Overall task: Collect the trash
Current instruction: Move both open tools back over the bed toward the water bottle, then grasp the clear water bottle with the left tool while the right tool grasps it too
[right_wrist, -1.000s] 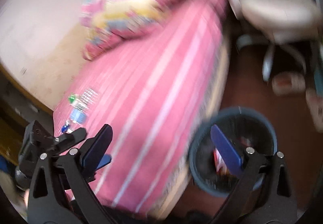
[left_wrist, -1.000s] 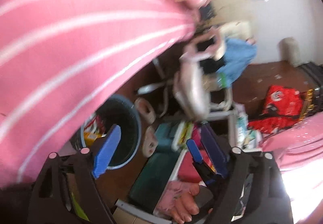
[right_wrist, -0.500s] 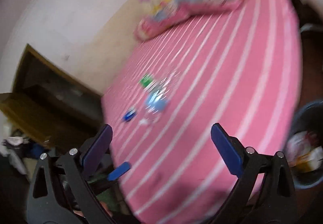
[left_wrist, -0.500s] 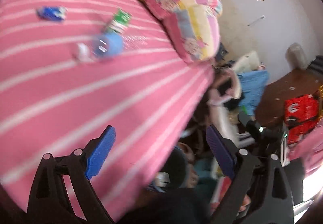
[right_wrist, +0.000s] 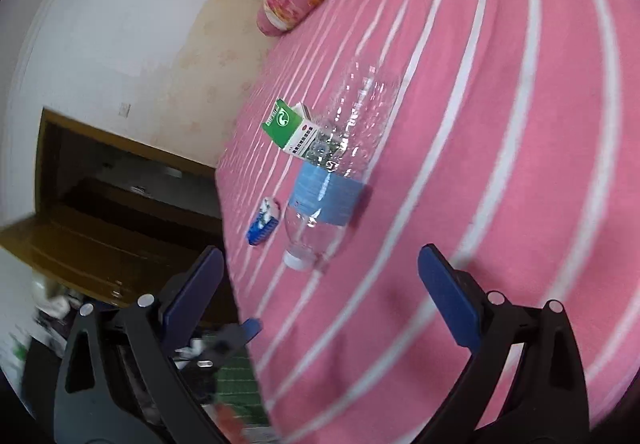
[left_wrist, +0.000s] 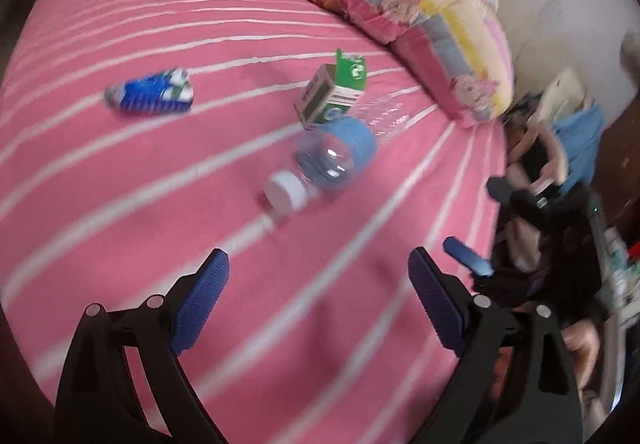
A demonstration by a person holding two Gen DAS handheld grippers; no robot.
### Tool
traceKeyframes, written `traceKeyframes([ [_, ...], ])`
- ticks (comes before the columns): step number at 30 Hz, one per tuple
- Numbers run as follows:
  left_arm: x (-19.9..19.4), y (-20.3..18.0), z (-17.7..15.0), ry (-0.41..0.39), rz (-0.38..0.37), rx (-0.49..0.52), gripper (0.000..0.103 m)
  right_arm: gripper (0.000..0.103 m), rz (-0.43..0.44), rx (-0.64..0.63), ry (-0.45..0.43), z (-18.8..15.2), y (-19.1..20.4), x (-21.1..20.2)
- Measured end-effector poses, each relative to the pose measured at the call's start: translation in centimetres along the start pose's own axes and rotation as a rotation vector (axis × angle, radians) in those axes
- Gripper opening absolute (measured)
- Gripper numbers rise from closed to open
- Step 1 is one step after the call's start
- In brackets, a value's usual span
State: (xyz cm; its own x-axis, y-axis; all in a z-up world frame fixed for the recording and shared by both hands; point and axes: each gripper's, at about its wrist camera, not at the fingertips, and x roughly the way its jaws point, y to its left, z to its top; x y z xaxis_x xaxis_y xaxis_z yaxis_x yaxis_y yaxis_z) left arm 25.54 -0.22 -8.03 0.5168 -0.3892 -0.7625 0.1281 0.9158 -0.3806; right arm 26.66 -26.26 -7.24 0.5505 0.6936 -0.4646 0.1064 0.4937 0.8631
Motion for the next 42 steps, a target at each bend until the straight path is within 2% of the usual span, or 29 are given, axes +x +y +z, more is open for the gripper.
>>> traceKeyframes([
  [6, 3.8, 0.9, 2.8, 0.051, 0.012, 0.069, 0.088, 0.097, 0.04, 0.065, 0.06, 2.8, -0.7, 2.7],
  [10, 5.2, 0.5, 4.1, 0.055, -0.004, 0.114, 0.088, 0.097, 0.074, 0.164, 0.092, 4.9, -2.5, 5.5],
  [13, 6.5, 0.4, 4.8, 0.077, -0.012, 0.141, 0.086, 0.097, 0.091, 0.159, 0.097, 5.8, -2.6, 6.2],
  [14, 6.9, 0.4, 5.0, 0.085, -0.018, 0.154, 0.083, 0.097, 0.096, 0.144, 0.098, 6.2, -2.6, 6.7],
  [16, 7.6, 0.4, 5.0, 0.107, -0.032, 0.168, 0.069, 0.097, 0.103, 0.132, 0.103, 6.7, -2.3, 7.1],
  [22, 9.1, -0.2, 4.5, 0.145, -0.089, 0.188, 0.057, 0.097, 0.114, 0.141, 0.107, 7.5, -2.4, 9.0],
  [25, 9.1, -0.5, 4.1, 0.145, -0.106, 0.194, 0.057, 0.097, 0.092, 0.106, 0.109, 7.1, -2.0, 9.0],
  [27, 8.9, -0.8, 3.9, 0.148, -0.132, 0.196, 0.057, 0.093, 0.07, 0.08, 0.116, 6.9, -1.7, 9.1],
  [29, 8.5, -1.3, 3.6, 0.143, -0.152, 0.216, 0.056, 0.085, 0.058, 0.07, 0.127, 6.8, -1.7, 9.5],
  [31, 8.1, -1.7, 3.6, 0.131, -0.156, 0.23, 0.056, 0.063, 0.048, 0.091, 0.144, 6.8, -2.2, 9.7],
  [33, 8.0, -1.8, 3.5, 0.134, -0.152, 0.233, 0.056, 0.062, 0.073, 0.125, 0.153, 6.7, -2.9, 9.6],
  [42, 7.0, -2.7, 4.0, 0.122, -0.138, 0.245, 0.056, 0.062, 0.104, 0.112, 0.128, 6.1, -2.7, 8.2],
])
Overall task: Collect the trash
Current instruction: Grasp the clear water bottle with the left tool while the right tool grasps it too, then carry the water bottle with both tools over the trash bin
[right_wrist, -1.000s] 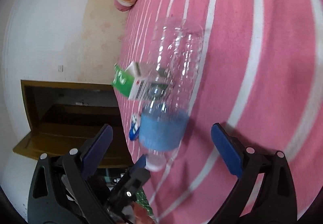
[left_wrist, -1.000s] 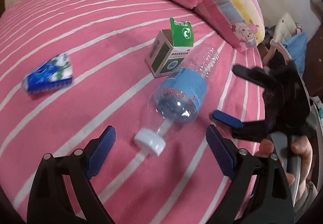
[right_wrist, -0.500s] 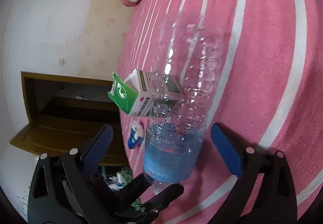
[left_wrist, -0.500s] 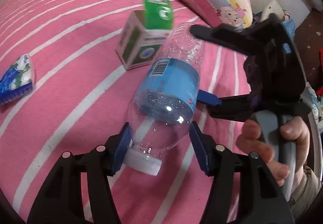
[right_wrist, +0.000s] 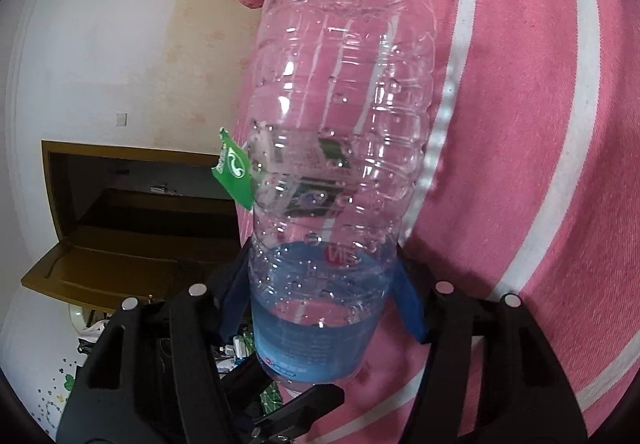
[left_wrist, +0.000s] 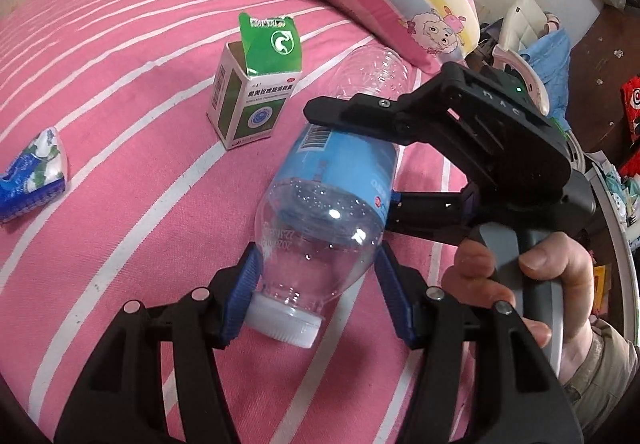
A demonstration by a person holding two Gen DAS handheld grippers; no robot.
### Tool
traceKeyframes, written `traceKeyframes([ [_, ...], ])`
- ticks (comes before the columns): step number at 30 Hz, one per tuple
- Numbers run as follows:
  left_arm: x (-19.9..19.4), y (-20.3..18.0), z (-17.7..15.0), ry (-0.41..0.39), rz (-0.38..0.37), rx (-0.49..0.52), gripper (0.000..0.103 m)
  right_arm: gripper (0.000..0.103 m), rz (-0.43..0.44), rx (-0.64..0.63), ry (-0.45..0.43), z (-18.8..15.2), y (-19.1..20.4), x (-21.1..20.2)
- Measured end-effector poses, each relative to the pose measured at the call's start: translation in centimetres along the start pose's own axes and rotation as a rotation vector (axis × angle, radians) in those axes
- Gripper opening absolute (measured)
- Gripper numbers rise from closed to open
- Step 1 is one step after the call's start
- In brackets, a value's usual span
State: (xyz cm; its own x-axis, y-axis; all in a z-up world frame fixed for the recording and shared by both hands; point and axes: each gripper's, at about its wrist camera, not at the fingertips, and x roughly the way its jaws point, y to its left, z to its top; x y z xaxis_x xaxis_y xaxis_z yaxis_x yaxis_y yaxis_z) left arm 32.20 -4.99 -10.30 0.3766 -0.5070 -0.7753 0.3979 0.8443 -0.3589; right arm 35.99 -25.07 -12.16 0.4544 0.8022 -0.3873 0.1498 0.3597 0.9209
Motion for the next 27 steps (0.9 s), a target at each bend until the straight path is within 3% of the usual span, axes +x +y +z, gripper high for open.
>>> traceKeyframes([
  [8, -1.0, -1.9, -0.5, -0.014, 0.011, 0.01, 0.056, 0.062, 0.027, 0.005, -0.047, -2.1, -0.5, -2.5],
  [16, -3.6, -6.8, -3.8, -0.047, 0.0, -0.013, 0.056, 0.062, 0.038, 0.021, -0.094, -6.2, -0.6, -7.6],
  [22, -6.6, -11.5, -8.0, -0.114, -0.047, -0.045, 0.056, 0.061, 0.036, -0.065, -0.157, -11.2, 0.0, -13.5],
  [27, -10.0, -18.6, -11.4, -0.165, -0.12, -0.013, 0.056, 0.061, 0.063, -0.166, -0.304, -16.7, 1.4, -21.7],
])
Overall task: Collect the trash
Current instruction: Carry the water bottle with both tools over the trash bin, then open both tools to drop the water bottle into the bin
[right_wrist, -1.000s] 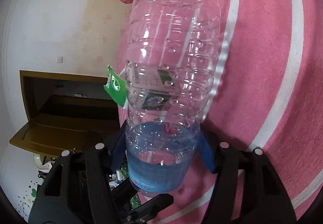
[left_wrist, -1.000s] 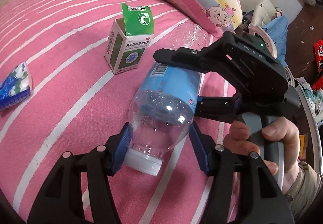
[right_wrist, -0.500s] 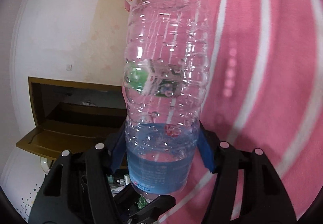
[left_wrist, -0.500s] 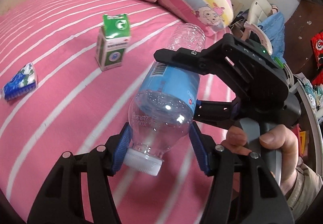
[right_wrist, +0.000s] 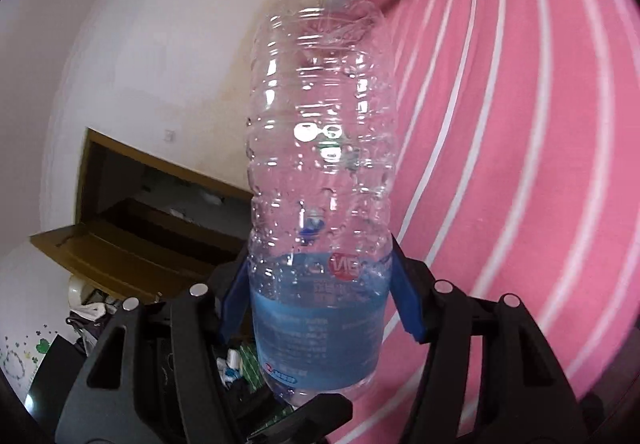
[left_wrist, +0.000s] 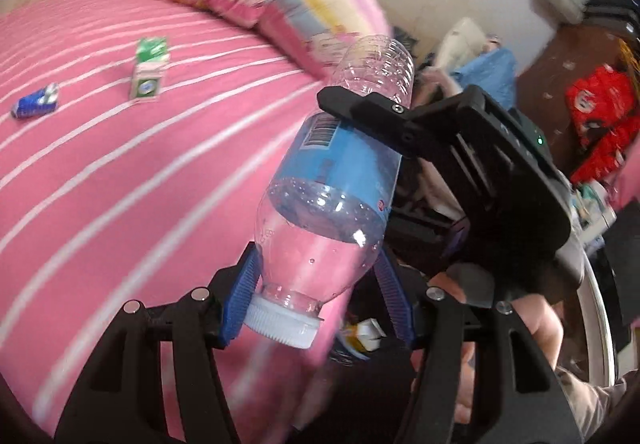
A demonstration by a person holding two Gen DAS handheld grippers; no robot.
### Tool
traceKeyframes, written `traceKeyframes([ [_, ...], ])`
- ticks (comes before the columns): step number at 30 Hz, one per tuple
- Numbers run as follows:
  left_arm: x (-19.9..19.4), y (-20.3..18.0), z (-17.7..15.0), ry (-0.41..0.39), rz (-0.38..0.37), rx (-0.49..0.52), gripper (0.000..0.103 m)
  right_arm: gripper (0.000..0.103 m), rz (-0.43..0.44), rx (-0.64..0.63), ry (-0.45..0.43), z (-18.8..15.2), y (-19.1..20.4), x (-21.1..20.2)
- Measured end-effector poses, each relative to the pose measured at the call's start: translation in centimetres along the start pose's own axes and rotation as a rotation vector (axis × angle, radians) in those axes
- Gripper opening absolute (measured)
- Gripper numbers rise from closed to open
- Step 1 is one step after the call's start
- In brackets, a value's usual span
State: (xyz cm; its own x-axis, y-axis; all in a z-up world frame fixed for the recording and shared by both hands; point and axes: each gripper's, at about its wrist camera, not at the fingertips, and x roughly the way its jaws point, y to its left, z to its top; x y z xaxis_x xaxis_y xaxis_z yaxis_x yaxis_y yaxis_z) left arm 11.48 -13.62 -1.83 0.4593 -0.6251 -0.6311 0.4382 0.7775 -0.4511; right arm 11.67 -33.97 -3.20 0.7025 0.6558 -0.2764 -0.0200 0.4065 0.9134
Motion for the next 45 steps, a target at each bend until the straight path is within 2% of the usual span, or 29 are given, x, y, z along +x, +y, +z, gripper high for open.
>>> traceKeyframes([
  [5, -0.4, -6.9, -1.6, 0.043, -0.037, 0.101, 0.056, 0.061, 0.04, 0.043, -0.087, -1.2, -0.9, -9.2],
  [9, 1.0, -10.9, -2.9, 0.099, -0.082, 0.113, 0.056, 0.061, 0.034, 0.093, -0.14, -2.4, -3.2, -15.0],
  [17, 8.0, -15.8, -6.2, 0.27, -0.129, 0.09, 0.057, 0.062, -0.021, 0.259, -0.198, -3.2, -10.5, -19.9],
  [22, 13.1, -15.9, -8.0, 0.371, -0.151, 0.058, 0.056, 0.062, -0.079, 0.362, -0.208, -3.4, -16.1, -21.3],
  [25, 16.1, -16.2, -8.7, 0.44, -0.148, 0.057, 0.057, 0.062, -0.083, 0.426, -0.221, -2.0, -17.9, -21.9],
  [27, 18.6, -15.9, -9.1, 0.496, -0.146, 0.043, 0.057, 0.062, -0.096, 0.494, -0.224, -1.7, -20.4, -22.1],
  [34, 25.1, -14.8, -11.0, 0.669, -0.07, 0.022, 0.059, 0.062, -0.11, 0.698, -0.215, -3.0, -26.6, -21.0],
  [35, 25.7, -14.8, -11.1, 0.682, -0.055, 0.026, 0.063, 0.062, -0.108, 0.735, -0.227, -3.3, -27.7, -20.9],
  [36, 26.6, -14.7, -11.2, 0.692, -0.019, 0.03, 0.079, 0.063, -0.108, 0.753, -0.239, -3.2, -28.2, -20.9],
  [37, 26.9, -14.5, -11.2, 0.689, 0.006, 0.031, 0.089, 0.074, -0.123, 0.785, -0.263, -3.2, -29.0, -21.2],
  [39, 27.5, -14.1, -10.9, 0.67, 0.026, 0.011, 0.089, 0.094, -0.181, 0.814, -0.3, -3.1, -30.0, -21.6],
  [41, 27.6, -13.8, -10.7, 0.664, 0.016, -0.016, 0.089, 0.094, -0.195, 0.81, -0.344, -2.7, -30.2, -22.6],
  [45, 27.5, -13.5, -10.1, 0.645, -0.012, -0.071, 0.089, 0.094, -0.211, 0.782, -0.338, -2.2, -29.6, -23.1],
])
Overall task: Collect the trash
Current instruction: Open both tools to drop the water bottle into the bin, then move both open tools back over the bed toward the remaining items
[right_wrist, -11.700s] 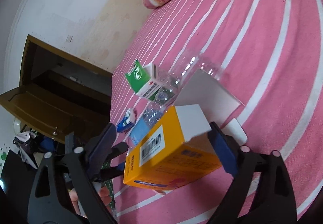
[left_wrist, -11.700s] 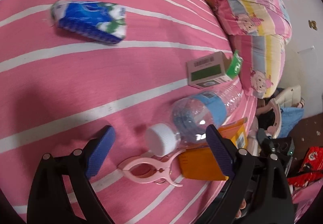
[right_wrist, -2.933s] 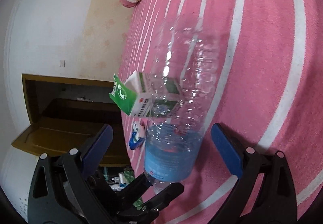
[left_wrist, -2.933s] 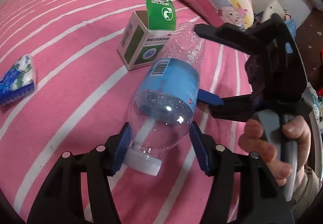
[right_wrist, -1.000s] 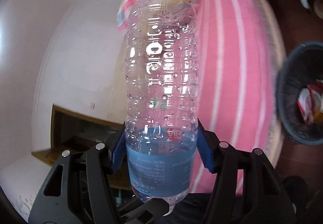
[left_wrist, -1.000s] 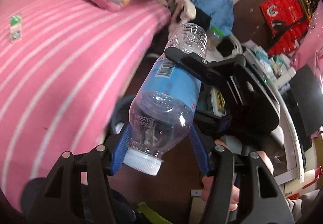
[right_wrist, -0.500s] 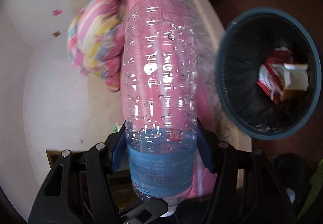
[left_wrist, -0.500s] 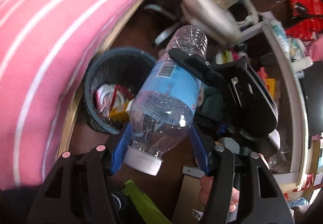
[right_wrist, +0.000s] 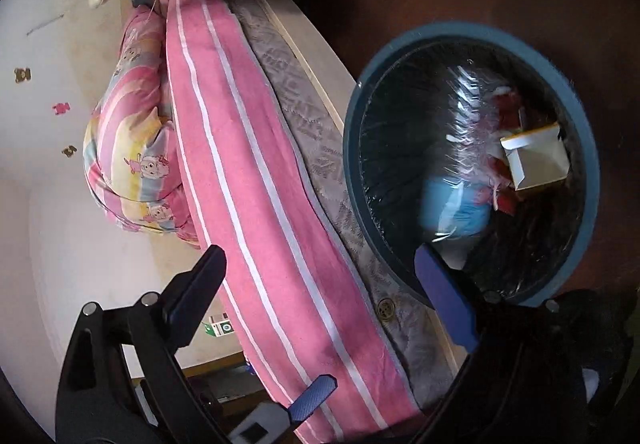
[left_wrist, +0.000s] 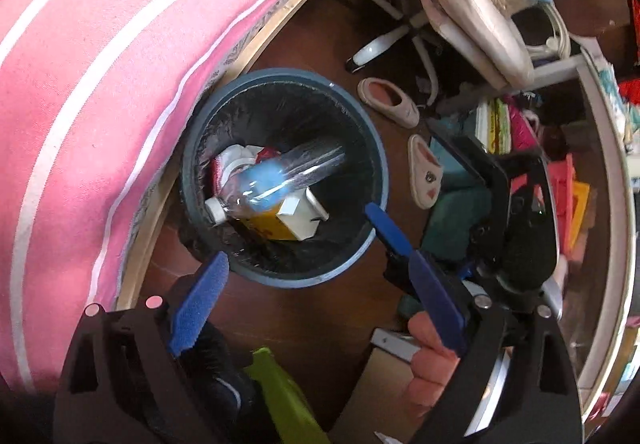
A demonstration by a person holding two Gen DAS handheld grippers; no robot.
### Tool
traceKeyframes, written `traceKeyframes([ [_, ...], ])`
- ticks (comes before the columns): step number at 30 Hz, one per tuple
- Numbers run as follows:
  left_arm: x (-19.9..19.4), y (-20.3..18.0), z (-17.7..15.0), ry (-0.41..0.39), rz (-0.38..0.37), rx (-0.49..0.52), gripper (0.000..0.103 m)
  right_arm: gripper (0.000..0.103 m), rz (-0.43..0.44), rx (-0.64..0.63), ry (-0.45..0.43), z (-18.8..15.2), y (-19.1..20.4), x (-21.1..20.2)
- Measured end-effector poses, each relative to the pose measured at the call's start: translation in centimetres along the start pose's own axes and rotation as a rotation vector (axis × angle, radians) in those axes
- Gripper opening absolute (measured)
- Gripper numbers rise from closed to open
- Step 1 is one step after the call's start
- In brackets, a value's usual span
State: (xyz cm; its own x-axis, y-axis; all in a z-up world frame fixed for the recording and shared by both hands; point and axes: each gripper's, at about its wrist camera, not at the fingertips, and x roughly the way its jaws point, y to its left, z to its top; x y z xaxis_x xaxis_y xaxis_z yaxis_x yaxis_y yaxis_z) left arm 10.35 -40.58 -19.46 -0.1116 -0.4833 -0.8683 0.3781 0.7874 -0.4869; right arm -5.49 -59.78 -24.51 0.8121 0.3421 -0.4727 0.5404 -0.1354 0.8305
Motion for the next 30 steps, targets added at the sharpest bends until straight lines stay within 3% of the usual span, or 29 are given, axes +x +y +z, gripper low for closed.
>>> traceKeyframes([
  [4, -1.8, 0.6, 0.1, -0.054, -0.061, -0.055, 0.089, 0.094, 0.038, -0.009, 0.016, -0.7, 0.6, -0.2],
  [7, -4.3, 1.6, -0.4, -0.13, -0.162, -0.127, 0.089, 0.094, 0.074, -0.075, 0.041, -2.1, 2.7, -0.3],
  [11, -9.1, 3.0, -1.9, -0.275, -0.29, -0.196, 0.089, 0.094, 0.107, -0.247, 0.09, -5.9, 8.1, 0.0],
  [16, -15.3, 5.4, -3.6, -0.415, -0.418, -0.213, 0.089, 0.095, 0.144, -0.413, 0.139, -11.0, 14.0, 1.1],
  [20, -20.4, 9.9, -4.8, -0.502, -0.432, -0.263, 0.089, 0.096, 0.154, -0.554, 0.167, -16.5, 18.8, 3.6],
  [23, -24.9, 15.2, -5.9, -0.587, -0.396, -0.317, 0.091, 0.096, 0.139, -0.686, 0.217, -21.5, 22.3, 7.7],
  [26, -27.7, 20.3, -6.9, -0.646, -0.34, -0.376, 0.091, 0.096, 0.125, -0.751, 0.28, -25.6, 24.0, 12.0],
  [30, -29.4, 26.3, -8.1, -0.686, -0.347, -0.481, 0.091, 0.096, 0.089, -0.829, 0.327, -30.3, 24.4, 16.7],
])
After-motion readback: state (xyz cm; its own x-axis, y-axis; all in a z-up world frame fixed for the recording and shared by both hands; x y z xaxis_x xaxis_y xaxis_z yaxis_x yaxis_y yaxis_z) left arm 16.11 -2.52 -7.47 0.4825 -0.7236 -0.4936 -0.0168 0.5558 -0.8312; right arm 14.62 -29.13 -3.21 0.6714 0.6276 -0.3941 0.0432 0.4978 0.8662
